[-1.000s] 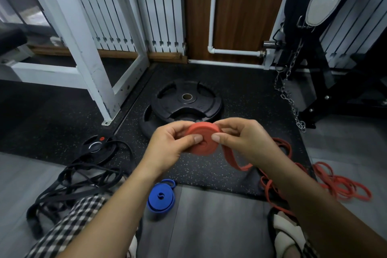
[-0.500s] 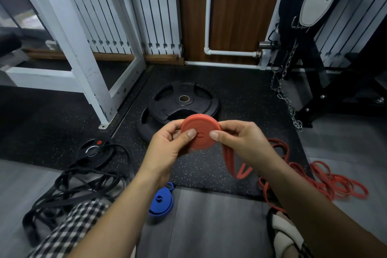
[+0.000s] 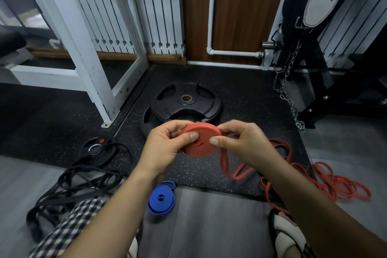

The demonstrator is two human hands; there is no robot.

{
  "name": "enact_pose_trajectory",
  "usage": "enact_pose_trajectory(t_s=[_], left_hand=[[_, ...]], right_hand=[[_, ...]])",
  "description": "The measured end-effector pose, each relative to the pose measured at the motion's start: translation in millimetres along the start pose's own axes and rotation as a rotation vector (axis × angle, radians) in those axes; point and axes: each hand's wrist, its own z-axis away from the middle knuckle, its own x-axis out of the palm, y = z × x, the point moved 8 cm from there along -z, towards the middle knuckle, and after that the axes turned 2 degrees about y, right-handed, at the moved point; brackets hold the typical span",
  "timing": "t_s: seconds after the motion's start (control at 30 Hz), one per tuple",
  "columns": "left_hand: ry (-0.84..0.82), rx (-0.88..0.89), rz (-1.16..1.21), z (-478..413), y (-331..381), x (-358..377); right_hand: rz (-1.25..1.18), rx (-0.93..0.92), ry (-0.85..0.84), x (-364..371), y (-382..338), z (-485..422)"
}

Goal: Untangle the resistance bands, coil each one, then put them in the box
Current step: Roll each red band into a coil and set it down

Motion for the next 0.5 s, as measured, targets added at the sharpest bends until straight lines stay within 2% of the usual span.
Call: enact_pose_trajectory(t_s=[0.13, 0.27, 0.4, 0.5], left_hand=[[0.049, -0.095, 0.128, 0.8, -9.7, -0.8], [0.065, -0.152, 0.212, 1.8, -12.9, 1.7], [0.111, -0.214, 0.279, 1.2, -20.8, -2.7], [0.069, -0.258, 0.294, 1.6, -24.9, -0.1]], right_hand=[[-0.109, -0.016, -0.008, 3.3, -4.9, 1.8], [-0.253, 0.057, -0.015, 1.9, -1.1, 2.0], [-0.306, 0.133, -0.037, 7.9, 7.3, 2.7], [-0.272, 0.129, -0.024, 5.6, 8.4, 1.3]])
